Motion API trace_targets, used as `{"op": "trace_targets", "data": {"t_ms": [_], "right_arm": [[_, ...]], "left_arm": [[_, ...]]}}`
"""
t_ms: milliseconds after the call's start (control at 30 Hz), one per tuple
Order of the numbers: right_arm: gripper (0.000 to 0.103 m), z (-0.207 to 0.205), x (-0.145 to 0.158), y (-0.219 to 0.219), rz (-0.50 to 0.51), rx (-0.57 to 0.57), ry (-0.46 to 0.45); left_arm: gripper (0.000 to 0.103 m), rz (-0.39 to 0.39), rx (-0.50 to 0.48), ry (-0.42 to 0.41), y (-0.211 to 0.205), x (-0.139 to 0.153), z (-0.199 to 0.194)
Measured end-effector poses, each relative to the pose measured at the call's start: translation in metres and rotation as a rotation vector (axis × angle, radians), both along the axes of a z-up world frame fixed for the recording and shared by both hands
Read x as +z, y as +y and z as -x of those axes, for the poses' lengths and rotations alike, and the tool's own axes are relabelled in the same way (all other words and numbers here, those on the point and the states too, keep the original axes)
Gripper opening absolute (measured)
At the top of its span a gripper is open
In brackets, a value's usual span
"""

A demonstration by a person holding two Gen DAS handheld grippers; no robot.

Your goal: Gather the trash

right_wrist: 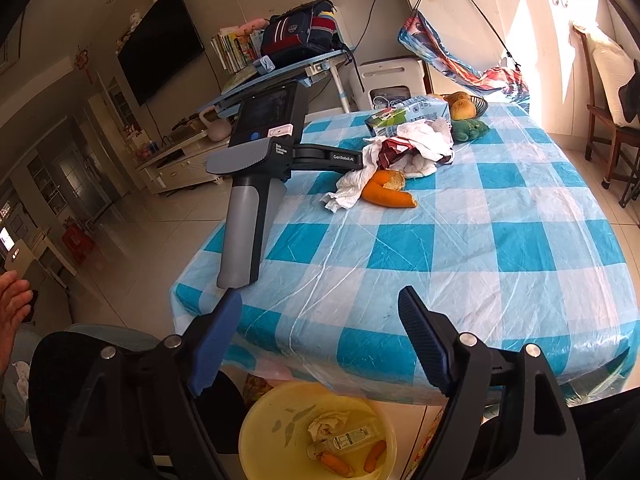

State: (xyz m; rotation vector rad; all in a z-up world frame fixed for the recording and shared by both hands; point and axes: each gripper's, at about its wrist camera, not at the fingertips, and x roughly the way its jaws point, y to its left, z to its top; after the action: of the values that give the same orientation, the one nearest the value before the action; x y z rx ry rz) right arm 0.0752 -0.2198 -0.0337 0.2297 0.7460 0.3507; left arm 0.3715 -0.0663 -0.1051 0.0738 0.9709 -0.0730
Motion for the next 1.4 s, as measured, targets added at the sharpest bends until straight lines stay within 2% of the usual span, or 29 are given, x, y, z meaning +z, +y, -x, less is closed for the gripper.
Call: {"op": "trace_targets", "data": {"t_ms": [200,600,833,1400], "right_arm": [[0.078,0.006,0.001,0.023,0.1,0.039,-0.041],[0.079,0.015,-0.015,0.056,0.266,0.13,-0.056],[0.079,0.016,-0.016,0.06,0.272,0.154,-0.061],[0.08,0.02,-0.004,0.041,0.213,0.115,-0.089]], "left_arm": [[0.096,0.0,0.0,0.0,0.0,0.0,0.0],[0.096,0.0,0.0,0.0,0.0,0.0,0.0],[0.096,0.0,0.001,0.0,0.0,0.0,0.0],[0.096,0.0,0.0,0.0,0.0,0.0,0.0]]}}
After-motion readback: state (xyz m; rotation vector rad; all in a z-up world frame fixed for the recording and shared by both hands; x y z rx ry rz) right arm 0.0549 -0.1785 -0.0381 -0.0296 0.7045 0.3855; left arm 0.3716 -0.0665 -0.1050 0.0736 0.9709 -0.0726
